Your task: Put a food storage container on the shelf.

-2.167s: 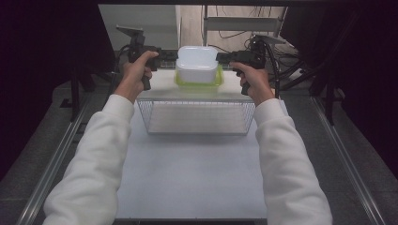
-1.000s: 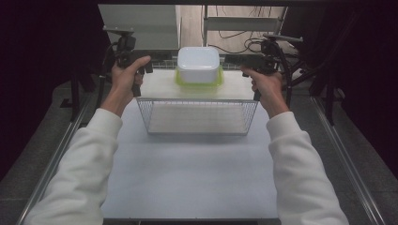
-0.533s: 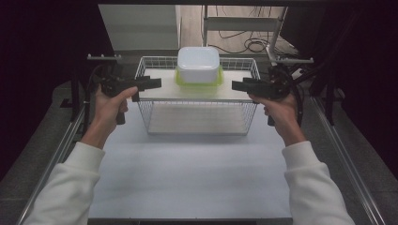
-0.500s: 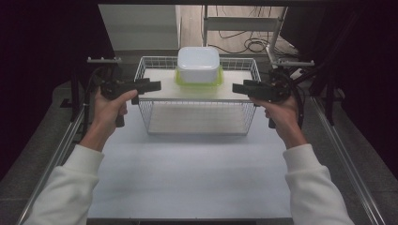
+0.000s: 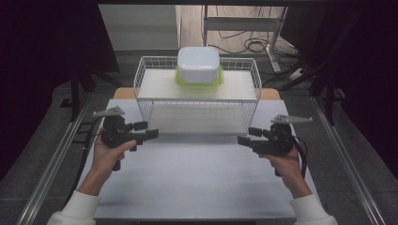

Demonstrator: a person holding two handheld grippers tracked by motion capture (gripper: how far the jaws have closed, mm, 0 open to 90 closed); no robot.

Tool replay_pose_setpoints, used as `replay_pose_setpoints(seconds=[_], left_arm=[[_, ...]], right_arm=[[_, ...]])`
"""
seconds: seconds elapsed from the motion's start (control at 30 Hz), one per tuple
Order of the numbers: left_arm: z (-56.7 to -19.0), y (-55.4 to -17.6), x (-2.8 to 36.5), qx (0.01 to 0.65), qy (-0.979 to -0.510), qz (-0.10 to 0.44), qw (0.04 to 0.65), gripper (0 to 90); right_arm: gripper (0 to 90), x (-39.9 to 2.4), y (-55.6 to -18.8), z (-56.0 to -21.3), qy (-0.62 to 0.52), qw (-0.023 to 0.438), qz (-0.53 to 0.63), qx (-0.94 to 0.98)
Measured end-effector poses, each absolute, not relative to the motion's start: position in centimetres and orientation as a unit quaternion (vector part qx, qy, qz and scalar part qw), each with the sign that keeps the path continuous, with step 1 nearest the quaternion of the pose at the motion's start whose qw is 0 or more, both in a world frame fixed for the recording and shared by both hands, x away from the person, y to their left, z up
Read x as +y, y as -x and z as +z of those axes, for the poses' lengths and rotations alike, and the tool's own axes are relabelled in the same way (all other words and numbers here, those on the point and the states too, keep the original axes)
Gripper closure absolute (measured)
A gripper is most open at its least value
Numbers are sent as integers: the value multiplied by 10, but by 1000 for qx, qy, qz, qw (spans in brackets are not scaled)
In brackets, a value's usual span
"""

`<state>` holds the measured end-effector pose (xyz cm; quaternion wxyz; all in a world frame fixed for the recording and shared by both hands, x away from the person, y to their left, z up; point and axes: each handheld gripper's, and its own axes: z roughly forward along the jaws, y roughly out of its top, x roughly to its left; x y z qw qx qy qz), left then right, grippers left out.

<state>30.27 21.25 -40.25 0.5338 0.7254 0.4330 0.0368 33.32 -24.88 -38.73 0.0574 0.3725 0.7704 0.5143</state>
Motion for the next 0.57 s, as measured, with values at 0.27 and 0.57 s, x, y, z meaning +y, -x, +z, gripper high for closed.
replay_pose_setpoints(seconds=[0.27, 0.57], left_arm=[[-449, -292, 204, 455, -745, 25, 487, 281], [-460, -293, 204, 462, -752, 31, 469, 275]], right_arm=[[256, -245, -319, -445, -389, 28, 484, 784], [229, -250, -315, -446, -386, 61, 506, 769]])
